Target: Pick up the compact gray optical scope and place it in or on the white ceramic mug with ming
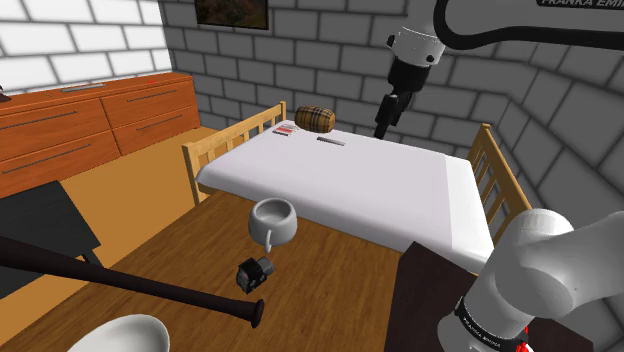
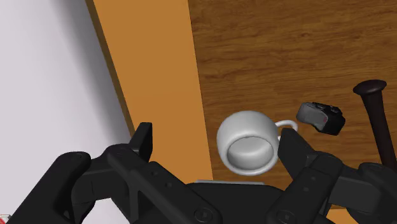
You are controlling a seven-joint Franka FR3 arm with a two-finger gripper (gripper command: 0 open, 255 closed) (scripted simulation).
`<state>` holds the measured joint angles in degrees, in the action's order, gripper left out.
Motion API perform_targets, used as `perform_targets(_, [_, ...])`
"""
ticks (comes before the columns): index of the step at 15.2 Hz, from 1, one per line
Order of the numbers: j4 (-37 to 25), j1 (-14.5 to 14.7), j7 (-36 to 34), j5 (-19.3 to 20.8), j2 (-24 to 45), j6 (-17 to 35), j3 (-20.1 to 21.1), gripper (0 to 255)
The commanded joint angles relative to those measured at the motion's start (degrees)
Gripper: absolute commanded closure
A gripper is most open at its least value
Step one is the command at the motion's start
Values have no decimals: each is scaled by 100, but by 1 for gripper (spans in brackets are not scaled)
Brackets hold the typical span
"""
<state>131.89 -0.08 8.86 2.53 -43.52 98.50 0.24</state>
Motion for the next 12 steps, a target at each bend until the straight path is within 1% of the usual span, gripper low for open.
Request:
perform_targets(1, [0, 0, 0, 0, 0, 0, 0, 0])
perform_targets(12, [-3, 675, 1035, -41, 1769, 1414, 192, 0])
